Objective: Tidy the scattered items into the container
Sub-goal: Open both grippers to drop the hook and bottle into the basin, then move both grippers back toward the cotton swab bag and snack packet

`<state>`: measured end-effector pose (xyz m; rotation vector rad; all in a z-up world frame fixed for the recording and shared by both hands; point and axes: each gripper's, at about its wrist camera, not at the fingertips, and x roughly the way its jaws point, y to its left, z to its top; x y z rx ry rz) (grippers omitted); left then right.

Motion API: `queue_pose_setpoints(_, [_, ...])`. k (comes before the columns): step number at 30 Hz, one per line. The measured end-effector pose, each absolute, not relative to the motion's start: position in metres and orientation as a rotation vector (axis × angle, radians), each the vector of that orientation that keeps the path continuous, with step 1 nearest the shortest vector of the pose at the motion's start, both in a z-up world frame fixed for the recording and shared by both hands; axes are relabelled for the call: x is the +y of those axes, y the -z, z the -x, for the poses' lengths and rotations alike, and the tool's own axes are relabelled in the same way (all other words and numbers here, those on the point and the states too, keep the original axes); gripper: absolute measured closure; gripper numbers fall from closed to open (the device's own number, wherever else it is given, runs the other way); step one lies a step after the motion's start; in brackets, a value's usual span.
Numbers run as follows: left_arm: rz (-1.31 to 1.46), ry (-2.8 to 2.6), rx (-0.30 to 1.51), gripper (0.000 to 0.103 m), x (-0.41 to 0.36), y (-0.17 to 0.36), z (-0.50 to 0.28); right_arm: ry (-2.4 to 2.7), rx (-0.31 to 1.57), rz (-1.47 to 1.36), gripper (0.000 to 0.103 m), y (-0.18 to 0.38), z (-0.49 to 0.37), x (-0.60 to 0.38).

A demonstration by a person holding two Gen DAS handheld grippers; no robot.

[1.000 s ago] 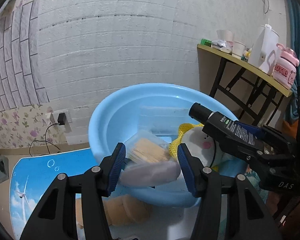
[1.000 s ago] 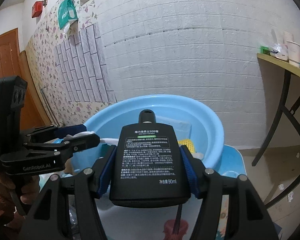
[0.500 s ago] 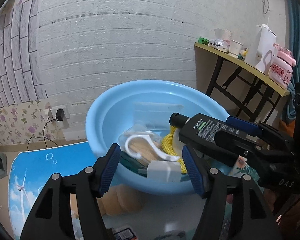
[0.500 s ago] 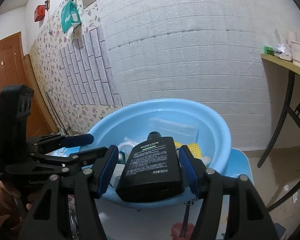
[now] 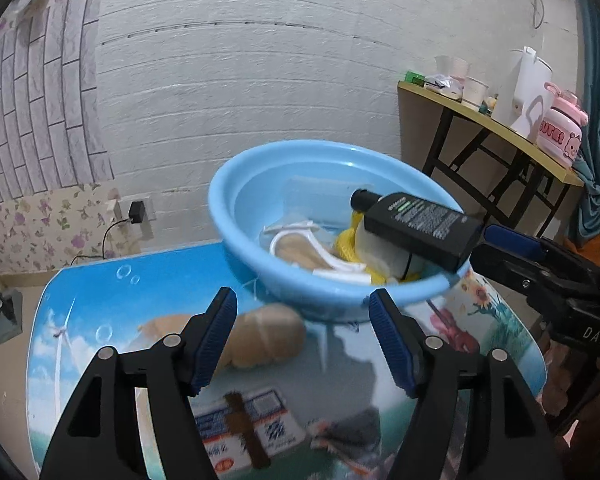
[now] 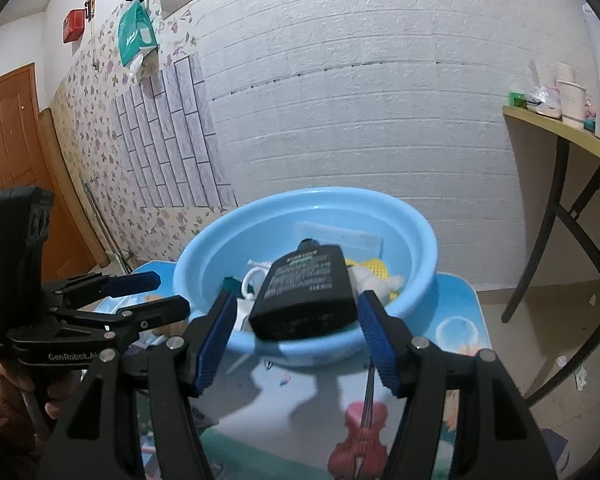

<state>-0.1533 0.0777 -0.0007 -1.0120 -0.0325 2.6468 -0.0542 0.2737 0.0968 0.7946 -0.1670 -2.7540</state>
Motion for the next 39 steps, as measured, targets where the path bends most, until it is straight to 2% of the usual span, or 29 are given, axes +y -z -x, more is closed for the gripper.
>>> queue_pose_setpoints(17, [1.129, -2.704, -0.054, 0.034, 0.035, 0.033, 0.106, 2.676, -0.106, -0.944, 0.040, -0.063, 0.021, 0.245])
queue_pose_setpoints(39, [1.234, -2.711, -0.097, 0.034, 0.002, 0.059, 0.081, 2.481, -0.047, -1.073, 0.040, -0.032, 0.020, 0.193])
